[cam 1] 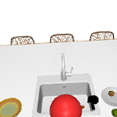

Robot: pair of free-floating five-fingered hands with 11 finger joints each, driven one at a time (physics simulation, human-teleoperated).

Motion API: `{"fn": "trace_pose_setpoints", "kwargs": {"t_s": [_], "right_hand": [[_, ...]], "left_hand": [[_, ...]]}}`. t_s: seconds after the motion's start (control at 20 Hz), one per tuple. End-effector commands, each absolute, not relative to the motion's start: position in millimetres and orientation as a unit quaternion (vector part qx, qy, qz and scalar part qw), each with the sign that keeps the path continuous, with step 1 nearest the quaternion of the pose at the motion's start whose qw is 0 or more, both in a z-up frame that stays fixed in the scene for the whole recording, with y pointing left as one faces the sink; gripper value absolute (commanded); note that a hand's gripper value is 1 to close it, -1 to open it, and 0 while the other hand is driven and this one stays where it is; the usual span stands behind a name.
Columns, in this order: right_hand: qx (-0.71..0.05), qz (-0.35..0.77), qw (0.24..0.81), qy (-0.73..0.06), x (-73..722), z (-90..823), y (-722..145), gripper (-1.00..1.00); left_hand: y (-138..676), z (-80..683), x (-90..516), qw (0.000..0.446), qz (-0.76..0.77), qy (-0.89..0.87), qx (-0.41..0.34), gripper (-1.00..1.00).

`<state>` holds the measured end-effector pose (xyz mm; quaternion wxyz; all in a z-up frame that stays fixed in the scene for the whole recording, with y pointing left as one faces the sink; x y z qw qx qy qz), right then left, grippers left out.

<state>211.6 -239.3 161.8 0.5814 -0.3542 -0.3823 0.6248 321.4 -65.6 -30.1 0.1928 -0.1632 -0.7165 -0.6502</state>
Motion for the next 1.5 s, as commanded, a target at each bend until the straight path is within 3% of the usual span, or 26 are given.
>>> {"fn": "trace_pose_setpoints", "kwargs": {"t_s": [0.0, 0.35, 0.7, 0.8, 1.1, 1.2, 1.25, 1.45], "right_hand": [[-0.354, 0.625, 0.581, -0.382, 211.6, 161.8, -239.3, 0.00], [-0.354, 0.625, 0.581, -0.382, 211.6, 161.8, -239.3, 0.00], [-0.354, 0.625, 0.581, -0.382, 211.6, 161.8, -239.3, 0.00], [-0.354, 0.625, 0.581, -0.382, 211.6, 161.8, -239.3, 0.00], [-0.354, 0.625, 0.581, -0.382, 211.6, 161.8, -239.3, 0.00], [-0.354, 0.625, 0.581, -0.382, 211.6, 161.8, -239.3, 0.00], [-0.354, 0.625, 0.581, -0.382, 211.6, 161.8, -239.3, 0.00], [-0.354, 0.625, 0.581, -0.382, 211.6, 161.8, -239.3, 0.00]], "left_hand": [[-60.7, -40.4, 341.6, 0.163, -0.661, -0.711, -0.178, 1.00], [-62.4, -78.6, 366.0, 0.169, -0.686, -0.682, -0.189, 1.00], [-68.3, -78.1, 380.2, 0.113, -0.696, -0.699, -0.118, 1.00], [-76.8, -78.2, 363.4, 0.122, -0.694, -0.703, -0.095, 1.00], [-77.3, -81.1, 333.9, 0.151, -0.662, -0.724, -0.121, 1.00], [-72.0, -83.2, 351.8, 0.128, -0.675, -0.720, -0.096, 1.00], [-72.5, -84.9, 354.2, 0.127, -0.683, -0.713, -0.095, -1.00], [-78.6, -76.1, 352.8, 0.110, -0.696, -0.704, -0.095, -1.00]]}}
